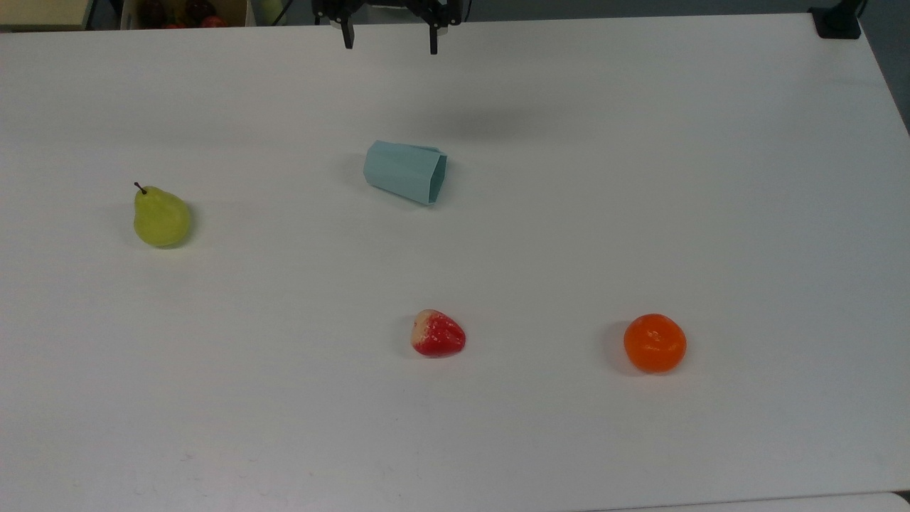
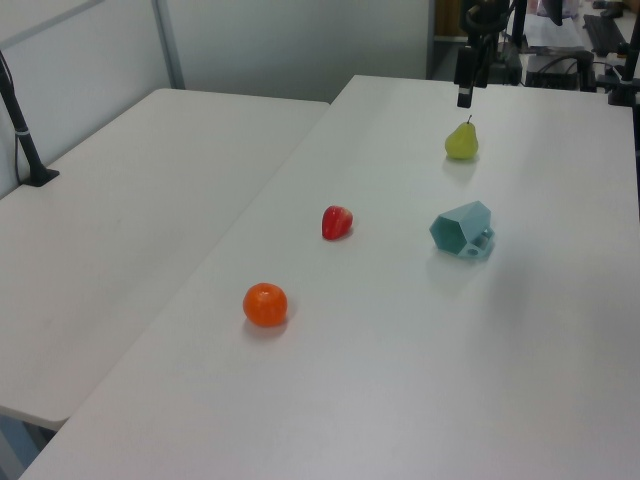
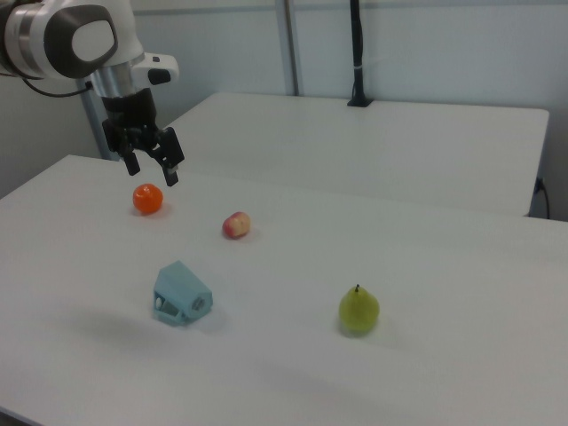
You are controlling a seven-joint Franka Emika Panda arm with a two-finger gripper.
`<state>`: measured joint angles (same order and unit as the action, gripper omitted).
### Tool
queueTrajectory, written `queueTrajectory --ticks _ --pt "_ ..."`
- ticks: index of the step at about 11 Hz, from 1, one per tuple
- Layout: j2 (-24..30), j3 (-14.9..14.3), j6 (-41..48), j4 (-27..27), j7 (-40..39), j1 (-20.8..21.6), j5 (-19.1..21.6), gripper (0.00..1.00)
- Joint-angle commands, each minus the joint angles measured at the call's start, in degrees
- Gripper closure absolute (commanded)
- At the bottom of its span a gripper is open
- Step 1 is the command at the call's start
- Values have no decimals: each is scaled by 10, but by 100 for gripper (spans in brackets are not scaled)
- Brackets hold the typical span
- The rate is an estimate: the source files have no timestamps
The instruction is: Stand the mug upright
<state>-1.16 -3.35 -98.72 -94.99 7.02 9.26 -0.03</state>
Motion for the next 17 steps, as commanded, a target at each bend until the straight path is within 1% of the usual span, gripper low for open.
queueTrajectory --ticks 1,5,8,9,10,11,14,15,16,17 --pt "10 -8 3 -14 -21 8 10 0" --pt "7 -7 4 -14 -22 8 10 0" --pt "-2 -1 5 -13 -13 15 4 0" --pt "-14 2 3 -13 -4 23 -18 0" --pt "-24 7 3 -14 19 41 -72 0" --pt "-44 9 3 -14 64 58 -101 0" --pt "-88 10 4 -14 148 94 -163 0" --pt "-109 10 4 -14 179 107 -195 0" --pt "-132 10 5 -14 209 125 -239 0" --pt "-154 10 7 -14 235 138 -270 0"
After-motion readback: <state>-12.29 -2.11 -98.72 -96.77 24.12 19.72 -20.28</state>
